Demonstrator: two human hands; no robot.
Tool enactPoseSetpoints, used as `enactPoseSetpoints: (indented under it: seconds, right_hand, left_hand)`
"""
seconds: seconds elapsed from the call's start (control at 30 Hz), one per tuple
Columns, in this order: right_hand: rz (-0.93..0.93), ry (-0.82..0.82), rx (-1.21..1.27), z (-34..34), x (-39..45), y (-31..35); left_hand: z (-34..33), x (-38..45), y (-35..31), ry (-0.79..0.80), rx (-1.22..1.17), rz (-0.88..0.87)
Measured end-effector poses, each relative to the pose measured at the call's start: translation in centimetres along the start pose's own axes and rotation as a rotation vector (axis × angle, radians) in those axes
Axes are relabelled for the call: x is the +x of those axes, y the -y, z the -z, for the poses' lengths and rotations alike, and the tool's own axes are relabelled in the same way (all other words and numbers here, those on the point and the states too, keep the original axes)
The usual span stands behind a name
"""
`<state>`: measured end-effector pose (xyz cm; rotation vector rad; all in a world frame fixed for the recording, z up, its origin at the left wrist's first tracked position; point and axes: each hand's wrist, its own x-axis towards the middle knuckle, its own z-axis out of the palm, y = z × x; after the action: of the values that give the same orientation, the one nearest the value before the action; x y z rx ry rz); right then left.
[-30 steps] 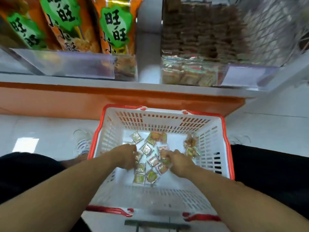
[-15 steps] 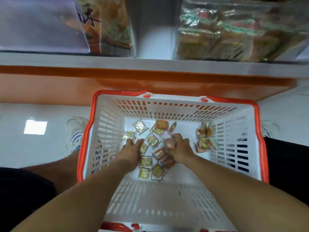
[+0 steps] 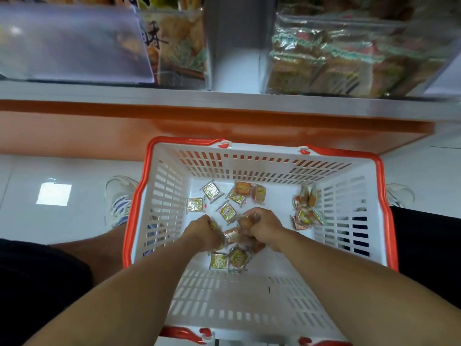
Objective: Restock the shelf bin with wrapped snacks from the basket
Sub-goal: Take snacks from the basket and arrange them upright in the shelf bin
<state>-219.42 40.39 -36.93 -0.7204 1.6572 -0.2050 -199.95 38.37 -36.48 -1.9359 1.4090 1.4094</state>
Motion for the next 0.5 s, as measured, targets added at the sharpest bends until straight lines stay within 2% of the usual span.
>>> enactPoseSetpoints:
  seconds: [0.13,0.2,0.27,0.33,0.43,0.5]
  right_hand:
    - [-0.002,0.024,0.140,0.9,-2.1,2.2]
    - [0.047,0.073,0.102,1.9,-3.9,4.4]
    - [0.169,0.097,-0.036,3.3,-6.2,7.6]
    - [0.312,0.067,-0.221,4.9,-9.4,11.1]
    - [0.513,-0.050,-0.423,7.4,-15.3,15.8]
    - [0.654,-0.148,-0.471,9.2,-19.4,18.1]
  left_hand:
    - [1.0,-1.5,-1.0,-0.009,-0.508,0.066]
    - [1.9,-2.9,-2.1,0.135,-0.793,0.064]
    - [3.4,-4.8,-3.8,0.370,-1.017,0.065]
    - [5.6,-7.0,-5.6,0.545,-1.091,0.021]
    - [9.2,-11.1,-8.7,0.696,-1.178,-0.087]
    - [11.6,-14.3,-10.9,0.785,-1.204,-0.181]
